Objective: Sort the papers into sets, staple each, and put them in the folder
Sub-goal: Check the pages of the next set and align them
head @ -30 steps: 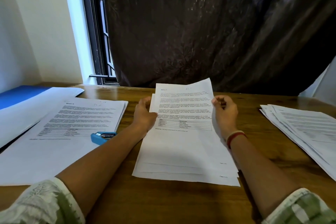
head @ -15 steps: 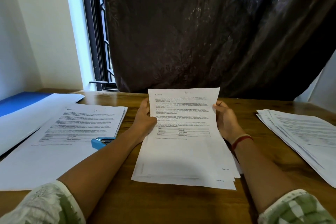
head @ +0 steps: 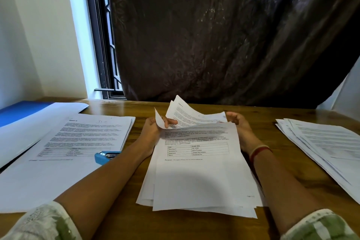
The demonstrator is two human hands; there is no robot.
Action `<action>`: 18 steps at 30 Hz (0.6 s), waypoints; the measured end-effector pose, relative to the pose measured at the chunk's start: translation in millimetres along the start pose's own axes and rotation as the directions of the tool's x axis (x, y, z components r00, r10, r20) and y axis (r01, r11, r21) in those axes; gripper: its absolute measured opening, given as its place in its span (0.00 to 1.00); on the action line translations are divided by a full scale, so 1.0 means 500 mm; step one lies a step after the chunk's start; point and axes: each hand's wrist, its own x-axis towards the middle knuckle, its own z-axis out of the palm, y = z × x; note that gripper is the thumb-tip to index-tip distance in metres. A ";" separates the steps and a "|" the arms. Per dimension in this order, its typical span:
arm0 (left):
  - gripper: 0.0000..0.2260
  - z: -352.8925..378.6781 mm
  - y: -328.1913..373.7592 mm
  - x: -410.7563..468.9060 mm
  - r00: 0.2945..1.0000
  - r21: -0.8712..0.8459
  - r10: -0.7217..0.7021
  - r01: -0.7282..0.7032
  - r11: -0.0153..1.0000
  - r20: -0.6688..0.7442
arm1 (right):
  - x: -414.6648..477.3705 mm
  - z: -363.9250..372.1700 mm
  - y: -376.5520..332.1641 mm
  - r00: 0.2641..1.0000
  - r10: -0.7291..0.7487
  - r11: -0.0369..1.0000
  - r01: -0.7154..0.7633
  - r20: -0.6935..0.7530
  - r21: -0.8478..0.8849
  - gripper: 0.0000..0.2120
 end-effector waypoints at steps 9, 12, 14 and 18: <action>0.11 -0.001 0.006 0.012 0.972 -0.024 -0.190 0.188 0.982 -0.139 | -0.003 0.021 0.007 0.998 0.045 0.954 -0.028 -0.050 0.300 0.25; 0.08 0.003 0.007 0.013 0.976 0.124 -0.142 0.163 0.979 -0.166 | 0.003 0.024 0.016 0.988 -0.033 0.970 0.068 -0.150 0.235 0.08; 0.09 0.006 0.001 0.015 0.980 0.269 -0.104 0.148 0.952 -0.171 | -0.008 0.025 0.019 0.968 -0.172 0.984 0.179 -0.185 0.021 0.13; 0.06 0.008 -0.002 0.015 0.984 0.308 -0.096 0.140 0.941 -0.153 | -0.010 0.021 0.025 0.951 -0.226 0.974 0.226 -0.209 -0.024 0.16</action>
